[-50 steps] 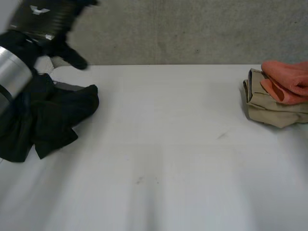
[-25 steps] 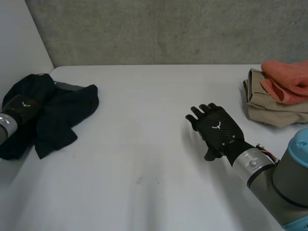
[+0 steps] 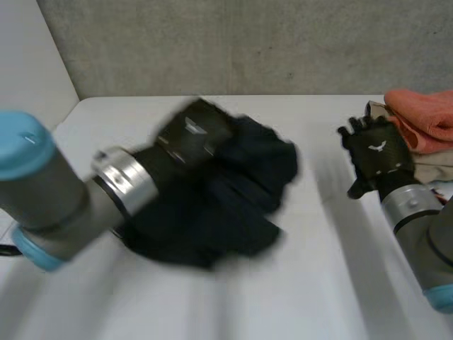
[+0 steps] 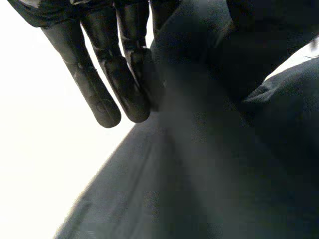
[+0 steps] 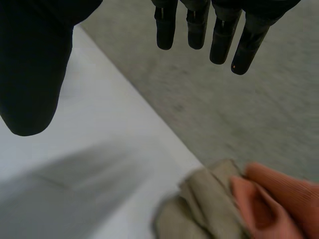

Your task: Fold the laundry.

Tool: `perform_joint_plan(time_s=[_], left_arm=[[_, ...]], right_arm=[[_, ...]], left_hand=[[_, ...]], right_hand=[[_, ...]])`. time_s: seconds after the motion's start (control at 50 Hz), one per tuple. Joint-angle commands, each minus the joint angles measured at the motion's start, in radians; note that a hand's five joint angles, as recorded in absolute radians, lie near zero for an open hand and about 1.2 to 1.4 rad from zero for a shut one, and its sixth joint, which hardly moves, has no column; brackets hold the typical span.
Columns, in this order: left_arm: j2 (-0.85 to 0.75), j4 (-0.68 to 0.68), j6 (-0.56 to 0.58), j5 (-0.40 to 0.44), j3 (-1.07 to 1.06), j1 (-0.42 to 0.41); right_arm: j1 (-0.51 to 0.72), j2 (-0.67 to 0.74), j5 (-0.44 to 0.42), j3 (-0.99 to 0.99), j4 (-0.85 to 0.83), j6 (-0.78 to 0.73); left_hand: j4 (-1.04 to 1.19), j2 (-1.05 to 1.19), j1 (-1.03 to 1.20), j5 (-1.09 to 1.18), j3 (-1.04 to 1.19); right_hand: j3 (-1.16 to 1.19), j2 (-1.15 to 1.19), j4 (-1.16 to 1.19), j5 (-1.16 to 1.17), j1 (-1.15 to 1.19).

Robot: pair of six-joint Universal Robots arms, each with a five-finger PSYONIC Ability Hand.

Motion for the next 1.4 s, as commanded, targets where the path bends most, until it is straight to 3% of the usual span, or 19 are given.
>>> perform_joint_plan(time_s=[0.02,0.1,0.26,0.38,0.54,0.76,0.86,0.96,1.12,1.22,1.4], left_arm=[[-0.089,-0.026,0.108,0.058,-0.001,-0.183],[-0.078,-0.043,0.185,-0.025,0.008,-0.180],[0.035,-0.154,0.195,-0.261,-0.001,-0.094],[0.145,-0.303,0.172,-0.309,-0.074,-0.033],[0.244,-0.397,0.158,-0.306,-0.222,0.044],[0.247,-0.363,0.155,-0.284,-0.291,0.130],[0.322,-0.351,0.089,-0.206,-0.271,0.136],[0.337,-0.336,0.043,-0.192,-0.265,0.137],[0.152,-0.342,0.141,-0.189,-0.277,0.115],[0.032,-0.331,0.246,-0.195,-0.262,0.107],[-0.100,-0.288,0.256,-0.217,-0.188,0.081]], right_arm=[[-0.061,-0.010,0.028,-0.021,0.003,0.034],[-0.067,-0.010,0.016,-0.036,0.021,0.034],[-0.064,-0.010,-0.015,-0.104,0.176,0.032],[-0.055,-0.082,-0.167,-0.161,0.419,0.048],[-0.029,-0.120,-0.235,-0.204,0.671,0.104],[0.076,-0.119,-0.227,-0.176,0.624,0.158],[0.161,-0.117,-0.225,-0.156,0.563,0.210],[0.214,-0.111,-0.192,-0.165,0.517,0.226],[0.211,-0.103,-0.046,-0.170,0.509,0.187],[0.186,-0.105,-0.038,-0.167,0.509,0.161],[0.151,-0.105,-0.044,-0.126,0.500,0.161]], left_hand=[[-0.721,-0.712,-0.575,-0.644,-0.695],[-0.947,-0.939,-0.802,-0.871,-0.922],[-0.965,-0.957,-0.820,-0.889,-0.939],[-0.947,-0.939,-0.802,-0.871,-0.922],[-0.886,-0.878,-0.741,-0.809,-0.860],[-0.921,-0.913,-0.776,-0.845,-0.895],[-0.918,-0.910,-0.773,-0.842,-0.892],[-0.915,-0.907,-0.770,-0.839,-0.890],[-0.874,-0.866,-0.729,-0.798,-0.848],[-0.818,-0.810,-0.673,-0.742,-0.793],[-0.710,-0.702,-0.565,-0.633,-0.684]], right_hand=[[-0.032,-0.048,-0.056,-0.067,-0.027],[-0.032,-0.048,-0.056,-0.067,-0.027],[-0.032,-0.048,-0.056,-0.067,-0.027],[-0.032,-0.048,-0.056,-0.067,-0.027],[-0.032,-0.048,-0.056,-0.067,-0.027],[-0.032,-0.048,-0.056,-0.067,-0.027],[-0.032,-0.048,-0.056,-0.067,-0.027],[-0.032,-0.048,-0.056,-0.067,-0.027],[-0.032,-0.048,-0.056,-0.067,-0.027],[-0.032,-0.048,-0.056,-0.067,-0.027],[-0.032,-0.048,-0.056,-0.067,-0.027]])
